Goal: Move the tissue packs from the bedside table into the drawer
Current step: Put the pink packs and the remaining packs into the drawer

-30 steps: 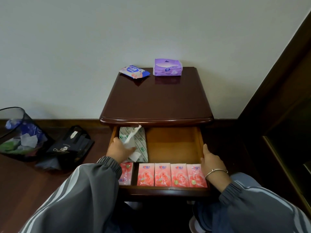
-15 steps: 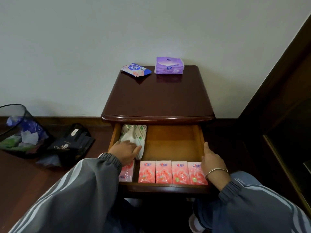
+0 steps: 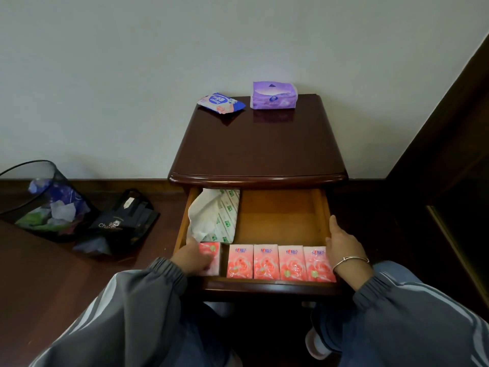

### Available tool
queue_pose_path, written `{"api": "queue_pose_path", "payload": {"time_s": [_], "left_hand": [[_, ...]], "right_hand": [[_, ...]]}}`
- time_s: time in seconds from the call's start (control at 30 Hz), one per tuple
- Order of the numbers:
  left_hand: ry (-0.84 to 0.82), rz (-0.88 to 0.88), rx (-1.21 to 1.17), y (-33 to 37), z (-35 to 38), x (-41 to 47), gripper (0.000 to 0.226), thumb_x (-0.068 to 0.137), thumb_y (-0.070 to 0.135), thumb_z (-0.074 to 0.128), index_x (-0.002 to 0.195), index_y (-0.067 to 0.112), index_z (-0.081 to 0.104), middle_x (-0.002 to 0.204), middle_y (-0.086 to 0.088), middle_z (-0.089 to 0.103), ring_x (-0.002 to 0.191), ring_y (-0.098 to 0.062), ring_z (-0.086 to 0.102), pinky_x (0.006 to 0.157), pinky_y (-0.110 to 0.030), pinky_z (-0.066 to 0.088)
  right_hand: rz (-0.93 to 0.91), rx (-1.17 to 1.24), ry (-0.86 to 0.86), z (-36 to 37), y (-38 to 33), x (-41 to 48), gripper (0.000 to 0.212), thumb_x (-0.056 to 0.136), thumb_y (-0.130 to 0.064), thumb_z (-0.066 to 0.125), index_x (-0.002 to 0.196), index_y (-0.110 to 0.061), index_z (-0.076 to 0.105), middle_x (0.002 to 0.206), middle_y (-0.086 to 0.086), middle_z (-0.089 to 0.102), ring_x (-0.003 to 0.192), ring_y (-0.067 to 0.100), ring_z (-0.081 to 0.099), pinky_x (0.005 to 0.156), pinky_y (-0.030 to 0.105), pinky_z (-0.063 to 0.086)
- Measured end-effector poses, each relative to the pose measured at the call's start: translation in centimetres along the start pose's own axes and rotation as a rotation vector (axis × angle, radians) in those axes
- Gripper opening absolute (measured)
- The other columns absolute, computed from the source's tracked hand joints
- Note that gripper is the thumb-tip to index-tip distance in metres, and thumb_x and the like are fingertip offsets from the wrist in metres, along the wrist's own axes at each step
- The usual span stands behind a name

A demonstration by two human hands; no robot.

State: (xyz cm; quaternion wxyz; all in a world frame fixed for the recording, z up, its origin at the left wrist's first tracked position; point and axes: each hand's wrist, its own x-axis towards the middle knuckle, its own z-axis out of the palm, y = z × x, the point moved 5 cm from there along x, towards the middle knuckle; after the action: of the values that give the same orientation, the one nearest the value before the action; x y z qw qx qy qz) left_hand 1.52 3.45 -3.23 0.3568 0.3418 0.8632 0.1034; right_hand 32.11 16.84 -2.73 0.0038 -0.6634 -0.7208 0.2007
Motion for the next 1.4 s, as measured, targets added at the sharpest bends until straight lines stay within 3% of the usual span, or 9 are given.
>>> {"api": "queue_pose_path", "payload": {"time_s": [0.23, 0.33, 0.5, 0.63, 0.77, 0.93, 1.13, 1.27, 1.4], "left_hand": [[-0.128, 0.068, 0.089, 1.1, 1.6, 0.2, 0.033, 0.09, 0.021, 0.059, 0.113, -0.002, 0.06, 0.112, -0.019, 0.067, 0.077, -0.02, 0.062, 0.055, -0.015, 0.046], [-0.052, 0.071, 0.215, 1.3, 1.0, -0.4, 0.032, 0.093, 0.028, 0.052, 0.111, 0.002, 0.06, 0.111, -0.015, 0.067, 0.096, -0.027, 0.065, 0.077, -0.03, 0.051], [0.359, 0.318, 0.51, 5.1, -1.2, -1.1, 0.027, 0.097, 0.035, 0.039, 0.108, 0.016, 0.055, 0.111, -0.003, 0.063, 0.093, -0.021, 0.062, 0.071, -0.033, 0.048], [0.045, 0.724, 0.377, 8.8, 1.3, 0.1, 0.042, 0.1, 0.041, 0.036, 0.137, 0.027, 0.047, 0.152, 0.003, 0.033, 0.136, -0.017, 0.035, 0.111, -0.035, 0.034], [-0.145, 0.581, 0.565, 8.5, 2.3, 3.0, 0.052, 0.099, 0.052, 0.026, 0.135, 0.024, 0.052, 0.156, 0.002, 0.028, 0.142, -0.019, 0.023, 0.117, -0.045, 0.023], [-0.146, 0.4, 0.305, 6.6, 0.2, 4.7, 0.057, 0.097, 0.054, 0.03, 0.124, 0.013, 0.058, 0.128, -0.004, 0.058, 0.118, -0.022, 0.055, 0.098, -0.033, 0.042], [-0.016, 0.561, 0.44, 5.0, -1.6, 4.4, 0.039, 0.101, 0.036, 0.036, 0.128, 0.018, 0.057, 0.151, -0.001, 0.036, 0.133, -0.02, 0.041, 0.107, -0.032, 0.036], [-0.125, 0.432, 0.575, 3.3, -0.5, 4.7, 0.042, 0.102, 0.035, 0.029, 0.113, 0.012, 0.063, 0.119, -0.005, 0.058, 0.118, -0.022, 0.054, 0.098, -0.032, 0.038], [-0.129, 0.407, 0.579, 3.4, -0.1, 4.4, 0.042, 0.103, 0.031, 0.025, 0.121, 0.013, 0.058, 0.133, -0.012, 0.052, 0.126, -0.024, 0.048, 0.107, -0.036, 0.034]], "right_hand": [[-0.01, 0.0, 0.003, 0.1, 0.1, 0.1, 0.061, 0.098, -0.02, 0.039, 0.149, -0.017, 0.005, 0.084, 0.001, 0.051, 0.066, 0.014, 0.048, 0.06, 0.029, 0.04], [-0.008, 0.003, 0.0, 0.2, 0.1, 0.1, 0.062, 0.097, -0.02, 0.04, 0.149, -0.017, 0.005, 0.08, -0.001, 0.047, 0.061, 0.012, 0.047, 0.059, 0.028, 0.04], [-0.008, -0.018, -0.005, 0.3, 0.1, 0.2, 0.063, 0.097, -0.018, 0.041, 0.149, -0.017, 0.004, 0.088, 0.004, 0.056, 0.065, 0.015, 0.048, 0.059, 0.029, 0.04], [-0.008, -0.007, -0.003, 0.3, 0.1, 0.1, 0.062, 0.098, -0.02, 0.039, 0.149, -0.017, 0.004, 0.106, 0.009, 0.061, 0.072, 0.015, 0.05, 0.063, 0.029, 0.043], [0.003, -0.009, -0.014, 0.4, 0.2, 0.2, 0.065, 0.097, -0.019, 0.041, 0.148, -0.018, 0.001, 0.113, 0.01, 0.061, 0.076, 0.016, 0.055, 0.065, 0.03, 0.047], [-0.005, 0.005, -0.008, 0.6, 0.2, 0.4, 0.062, 0.098, -0.021, 0.038, 0.149, -0.017, 0.002, 0.115, 0.009, 0.06, 0.077, 0.016, 0.057, 0.065, 0.029, 0.046], [-0.02, 0.005, 0.019, 0.7, 0.2, 0.4, 0.062, 0.098, -0.021, 0.038, 0.149, -0.016, 0.003, 0.116, 0.011, 0.06, 0.078, 0.019, 0.056, 0.065, 0.031, 0.043], [-0.037, -0.013, 0.013, 0.6, 0.1, 0.3, 0.062, 0.098, -0.021, 0.038, 0.149, -0.015, 0.004, 0.121, 0.011, 0.058, 0.089, 0.022, 0.061, 0.065, 0.029, 0.042], [-0.029, -0.017, 0.005, 0.6, 0.1, 0.3, 0.062, 0.098, -0.022, 0.038, 0.149, -0.016, 0.004, 0.118, 0.009, 0.058, 0.086, 0.02, 0.061, 0.066, 0.029, 0.045]]}}
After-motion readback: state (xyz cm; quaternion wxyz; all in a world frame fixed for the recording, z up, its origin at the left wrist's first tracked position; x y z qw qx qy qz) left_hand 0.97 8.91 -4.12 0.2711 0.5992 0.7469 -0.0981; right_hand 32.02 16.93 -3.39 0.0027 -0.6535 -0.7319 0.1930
